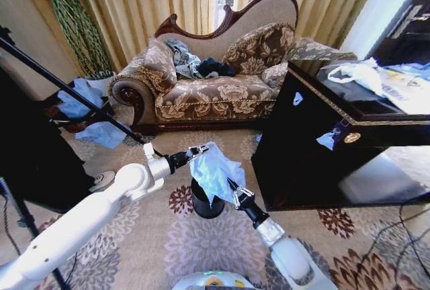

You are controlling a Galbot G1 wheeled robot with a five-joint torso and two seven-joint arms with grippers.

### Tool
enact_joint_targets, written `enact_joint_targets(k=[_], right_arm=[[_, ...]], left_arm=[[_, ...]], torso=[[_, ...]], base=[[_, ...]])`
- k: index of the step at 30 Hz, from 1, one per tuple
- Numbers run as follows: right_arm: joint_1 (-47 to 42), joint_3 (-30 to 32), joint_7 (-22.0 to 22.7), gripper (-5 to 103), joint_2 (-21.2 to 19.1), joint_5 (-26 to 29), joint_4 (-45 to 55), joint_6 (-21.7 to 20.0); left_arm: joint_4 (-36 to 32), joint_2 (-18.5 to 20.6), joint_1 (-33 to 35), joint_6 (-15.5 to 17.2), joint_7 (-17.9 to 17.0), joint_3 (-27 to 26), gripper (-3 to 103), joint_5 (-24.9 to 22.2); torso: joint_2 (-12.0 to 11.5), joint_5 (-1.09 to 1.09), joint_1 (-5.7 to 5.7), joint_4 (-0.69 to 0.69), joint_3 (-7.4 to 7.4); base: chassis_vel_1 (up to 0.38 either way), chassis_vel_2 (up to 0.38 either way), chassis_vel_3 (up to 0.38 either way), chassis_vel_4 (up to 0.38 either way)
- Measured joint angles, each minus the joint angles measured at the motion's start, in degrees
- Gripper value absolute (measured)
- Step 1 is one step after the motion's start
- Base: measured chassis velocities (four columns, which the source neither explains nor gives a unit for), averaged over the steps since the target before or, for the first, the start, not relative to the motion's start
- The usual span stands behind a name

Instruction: Place a garbage bag over the trash bin.

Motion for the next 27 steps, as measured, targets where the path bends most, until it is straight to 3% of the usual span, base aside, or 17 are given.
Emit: enact_joint_targets(k=[12, 27], right_arm=[[4.02, -5.32, 0.42, 0, 3.48, 0.0, -2.92, -0.7], [9.53, -6.8, 3.08, 0, 6.9, 0.1, -8.39, -2.4]], left_arm=[[-0.39, -1.36, 2.05, 0.14, 0.01, 1.62, 0, 1.39], [-1.58, -0.89, 0.69, -0.16, -0.6, 2.79, 0, 0.73]], torso=[[0.0, 0.01, 0.0, 0.01, 0.0], [0.0, 0.0, 0.01, 0.0, 0.0]], base=[[0.0, 0.0, 0.0, 0.0], [0.0, 0.0, 0.0, 0.0]])
